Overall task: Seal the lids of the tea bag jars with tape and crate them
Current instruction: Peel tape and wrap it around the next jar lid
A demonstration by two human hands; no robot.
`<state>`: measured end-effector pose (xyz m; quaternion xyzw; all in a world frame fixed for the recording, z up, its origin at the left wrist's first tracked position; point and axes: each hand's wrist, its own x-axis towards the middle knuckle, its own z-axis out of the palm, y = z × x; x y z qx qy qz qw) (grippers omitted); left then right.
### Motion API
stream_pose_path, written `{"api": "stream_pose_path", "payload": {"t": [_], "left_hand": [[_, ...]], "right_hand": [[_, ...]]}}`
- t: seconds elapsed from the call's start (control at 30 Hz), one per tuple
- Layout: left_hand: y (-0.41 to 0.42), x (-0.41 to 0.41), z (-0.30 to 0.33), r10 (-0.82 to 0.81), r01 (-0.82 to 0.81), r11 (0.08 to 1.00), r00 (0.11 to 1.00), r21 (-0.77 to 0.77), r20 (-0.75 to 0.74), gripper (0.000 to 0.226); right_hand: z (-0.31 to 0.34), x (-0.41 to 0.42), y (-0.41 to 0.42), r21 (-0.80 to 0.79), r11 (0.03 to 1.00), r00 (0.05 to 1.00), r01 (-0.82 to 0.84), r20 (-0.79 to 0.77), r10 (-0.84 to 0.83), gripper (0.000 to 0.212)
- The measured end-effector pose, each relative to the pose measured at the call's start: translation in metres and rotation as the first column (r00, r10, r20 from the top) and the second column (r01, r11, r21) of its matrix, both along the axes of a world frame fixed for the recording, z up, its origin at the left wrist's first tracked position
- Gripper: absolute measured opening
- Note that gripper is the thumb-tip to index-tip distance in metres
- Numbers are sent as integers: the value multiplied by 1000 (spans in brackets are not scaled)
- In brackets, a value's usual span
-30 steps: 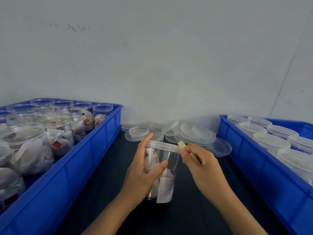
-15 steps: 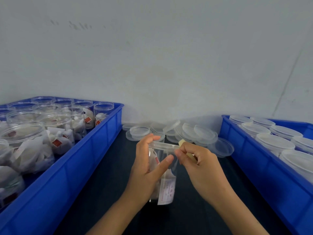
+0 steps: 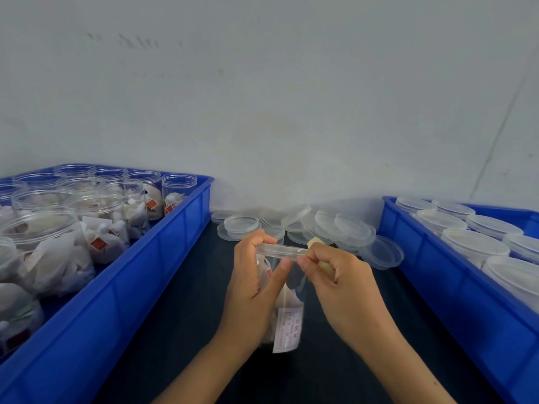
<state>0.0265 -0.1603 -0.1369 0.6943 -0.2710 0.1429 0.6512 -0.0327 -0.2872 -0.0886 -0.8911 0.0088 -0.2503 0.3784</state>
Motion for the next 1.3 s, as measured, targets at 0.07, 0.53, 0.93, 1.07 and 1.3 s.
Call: {"api": "stream_pose_path", "payload": {"t": [0.07,0.53,0.93,1.07,1.3], "left_hand": [[0,0,0,15,-15,1000,1000,8,1,42],[4,0,-1,-12,12,1000,998,10,-67,44],[2,-3,3,18,-15,999,997,43,-70,42],[-1,-4,4,71,-70,994,997,79,-13,49],[1,-3,3,101,-102,989,995,111,16,47]], "right_hand": [[0,1,1,4,1000,1000,11,-2,-11,30],[3,-1,0,61,997,998,46,-44,-43,29],[3,-1,-10,-121,987,983,109,-133,-125,35],[4,-3,-11,-192,973,975,125,-157,-156,30],[4,-4,-13,-522,849,947,83,-223,-230,48]]}}
